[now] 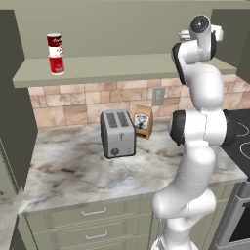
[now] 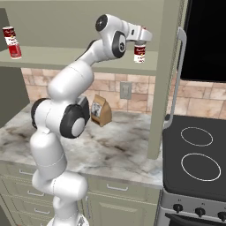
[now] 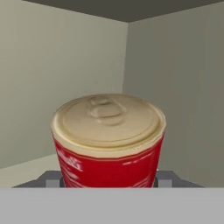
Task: Stack two cans on top of the other two cans in the cabinet.
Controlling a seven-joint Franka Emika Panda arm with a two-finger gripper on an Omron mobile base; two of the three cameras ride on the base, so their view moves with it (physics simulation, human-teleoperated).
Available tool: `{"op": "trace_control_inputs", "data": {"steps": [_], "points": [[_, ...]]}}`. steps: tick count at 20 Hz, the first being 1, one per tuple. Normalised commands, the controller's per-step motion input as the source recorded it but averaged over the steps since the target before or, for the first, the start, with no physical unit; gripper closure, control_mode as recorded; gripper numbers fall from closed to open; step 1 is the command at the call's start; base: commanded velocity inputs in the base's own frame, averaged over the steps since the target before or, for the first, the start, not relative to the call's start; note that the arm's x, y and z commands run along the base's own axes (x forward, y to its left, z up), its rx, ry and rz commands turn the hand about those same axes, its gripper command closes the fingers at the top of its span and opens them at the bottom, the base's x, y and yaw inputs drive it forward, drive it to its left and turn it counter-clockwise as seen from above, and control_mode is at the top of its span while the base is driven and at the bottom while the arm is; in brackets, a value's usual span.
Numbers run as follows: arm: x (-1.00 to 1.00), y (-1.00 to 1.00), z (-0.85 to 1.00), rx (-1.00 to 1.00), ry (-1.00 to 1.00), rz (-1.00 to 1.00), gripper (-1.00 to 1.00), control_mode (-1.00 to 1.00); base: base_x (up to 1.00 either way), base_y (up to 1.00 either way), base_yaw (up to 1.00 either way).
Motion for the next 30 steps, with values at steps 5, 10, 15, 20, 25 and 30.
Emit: {"op": "trace_control_inputs", "data": {"steps": [5, 10, 15, 20, 25, 30], "points": [[0.17, -0.05, 0.00, 0.00, 0.00, 0.03, 1.00, -1.00, 0.00, 0.00, 0.00], [0.13, -0.07, -0.01, 0.00, 0.00, 0.03, 1.00, -1.00, 0.00, 0.00, 0.00], [0.10, -0.08, -0.02, 0.00, 0.00, 0.02, 1.00, -1.00, 0.00, 0.00, 0.00], [0.07, -0.06, -0.02, 0.01, 0.00, 0.02, 1.00, -1.00, 0.00, 0.00, 0.00], [-0.01, -0.04, -0.08, 0.04, 0.01, 0.00, 1.00, -1.00, 0.00, 0.00, 0.00], [-0.05, -0.02, -0.08, 0.04, 0.00, 0.00, 1.00, -1.00, 0.00, 0.00, 0.00]]}}
